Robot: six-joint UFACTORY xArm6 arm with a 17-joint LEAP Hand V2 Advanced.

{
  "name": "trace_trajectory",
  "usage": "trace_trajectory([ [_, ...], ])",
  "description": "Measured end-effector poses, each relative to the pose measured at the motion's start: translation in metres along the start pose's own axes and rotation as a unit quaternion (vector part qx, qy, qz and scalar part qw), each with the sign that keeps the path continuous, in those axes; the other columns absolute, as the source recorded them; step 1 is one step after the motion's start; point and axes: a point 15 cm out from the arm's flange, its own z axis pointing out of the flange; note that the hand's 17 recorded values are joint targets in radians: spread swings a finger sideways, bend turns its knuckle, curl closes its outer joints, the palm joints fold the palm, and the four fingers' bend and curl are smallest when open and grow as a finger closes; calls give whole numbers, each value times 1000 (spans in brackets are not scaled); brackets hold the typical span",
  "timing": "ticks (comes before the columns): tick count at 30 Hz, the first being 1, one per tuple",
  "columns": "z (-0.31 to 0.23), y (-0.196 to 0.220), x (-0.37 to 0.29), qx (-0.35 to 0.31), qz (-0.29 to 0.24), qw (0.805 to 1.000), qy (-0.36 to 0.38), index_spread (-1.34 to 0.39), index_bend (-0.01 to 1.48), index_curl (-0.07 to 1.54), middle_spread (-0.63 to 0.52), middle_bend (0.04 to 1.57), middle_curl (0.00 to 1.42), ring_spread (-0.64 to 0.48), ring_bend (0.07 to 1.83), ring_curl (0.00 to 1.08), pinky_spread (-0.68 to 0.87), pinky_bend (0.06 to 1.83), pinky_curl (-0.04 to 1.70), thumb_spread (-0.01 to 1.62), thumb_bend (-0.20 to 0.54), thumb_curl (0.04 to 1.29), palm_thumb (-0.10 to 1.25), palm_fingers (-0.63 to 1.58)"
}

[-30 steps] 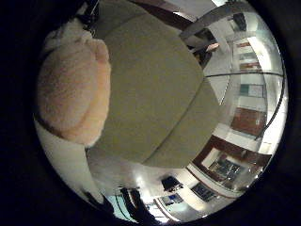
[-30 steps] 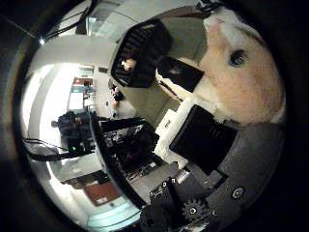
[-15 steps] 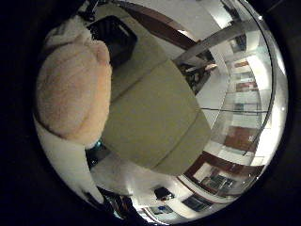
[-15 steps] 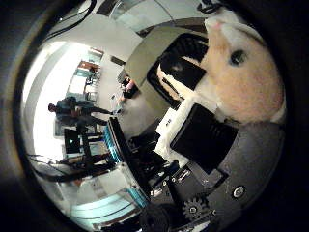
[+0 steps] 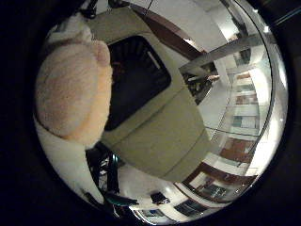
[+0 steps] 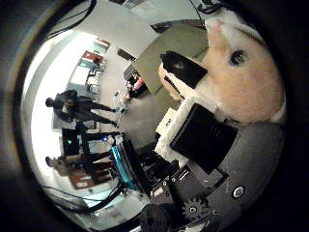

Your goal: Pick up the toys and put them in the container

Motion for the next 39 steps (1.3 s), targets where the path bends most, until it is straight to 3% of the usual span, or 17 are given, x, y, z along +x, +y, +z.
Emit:
trace_trajectory([
  [11,12,-44,26,19,8,1000,12,-205,1145,782,-105,1352,702,-239,1262,816,-204,1380,776,1106,-15,620,980,1118],
  [15,12,-48,39,25,13,999,18,-227,1023,763,-102,1289,678,-227,1258,776,-220,1321,738,1039,-26,631,945,1084],
  [20,3,-39,69,39,30,998,35,-263,724,747,-76,1121,639,-169,1239,709,-240,1255,692,894,-30,651,868,877],
  [22,1,-42,72,45,29,998,41,-265,549,723,-46,1049,625,-165,1231,665,-332,1244,657,872,-27,653,858,799],
  [23,-1,-44,75,50,29,997,45,-276,541,736,-61,1022,625,-192,1211,664,-373,1234,656,844,-28,658,859,726],
  [25,-6,-50,83,68,31,995,60,-342,519,731,-171,947,617,-293,1112,638,-393,1132,639,824,-22,662,875,348],
  [28,-12,-53,98,87,34,992,83,-425,527,647,-224,765,531,-298,912,526,-155,922,539,980,-29,620,821,70],
  [34,-8,-51,94,82,23,993,82,-467,464,524,-175,530,417,-198,711,404,141,898,454,1100,-20,559,776,119],
  [39,-4,-49,92,77,23,994,78,-469,359,444,-169,433,373,-180,629,345,254,883,396,1120,-18,535,771,177],
])
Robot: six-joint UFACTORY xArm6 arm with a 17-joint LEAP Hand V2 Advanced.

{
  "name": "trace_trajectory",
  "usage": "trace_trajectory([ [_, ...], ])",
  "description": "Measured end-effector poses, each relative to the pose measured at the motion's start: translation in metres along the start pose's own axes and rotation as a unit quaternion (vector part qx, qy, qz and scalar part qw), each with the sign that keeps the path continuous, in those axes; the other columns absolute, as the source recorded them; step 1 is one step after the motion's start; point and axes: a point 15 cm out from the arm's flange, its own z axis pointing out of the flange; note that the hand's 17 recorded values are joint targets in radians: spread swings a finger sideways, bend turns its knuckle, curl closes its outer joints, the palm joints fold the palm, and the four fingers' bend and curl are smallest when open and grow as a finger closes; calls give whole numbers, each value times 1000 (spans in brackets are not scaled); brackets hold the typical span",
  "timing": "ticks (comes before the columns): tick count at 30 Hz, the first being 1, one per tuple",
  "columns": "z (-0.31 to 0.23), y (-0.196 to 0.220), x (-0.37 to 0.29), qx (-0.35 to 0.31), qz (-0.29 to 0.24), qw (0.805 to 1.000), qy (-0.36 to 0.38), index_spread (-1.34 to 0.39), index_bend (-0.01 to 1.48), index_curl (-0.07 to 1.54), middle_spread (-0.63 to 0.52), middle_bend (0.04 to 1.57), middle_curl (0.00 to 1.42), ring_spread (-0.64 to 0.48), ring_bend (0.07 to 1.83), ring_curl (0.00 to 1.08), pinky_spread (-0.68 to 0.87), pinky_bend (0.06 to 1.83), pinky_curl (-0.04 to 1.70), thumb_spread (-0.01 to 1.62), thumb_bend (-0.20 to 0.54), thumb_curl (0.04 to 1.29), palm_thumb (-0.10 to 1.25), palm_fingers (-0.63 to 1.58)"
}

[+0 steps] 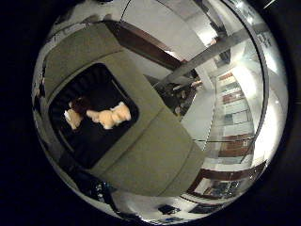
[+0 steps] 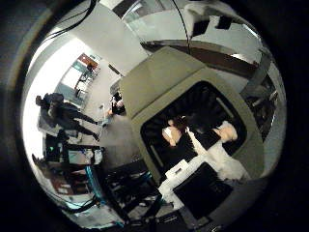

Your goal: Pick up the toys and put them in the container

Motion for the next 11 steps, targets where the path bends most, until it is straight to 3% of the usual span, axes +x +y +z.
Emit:
trace_trajectory([
  [11,-8,7,-5,-4,0,1000,-4,-452,219,387,-135,297,343,-183,551,282,308,829,249,1157,-17,503,748,254],
])
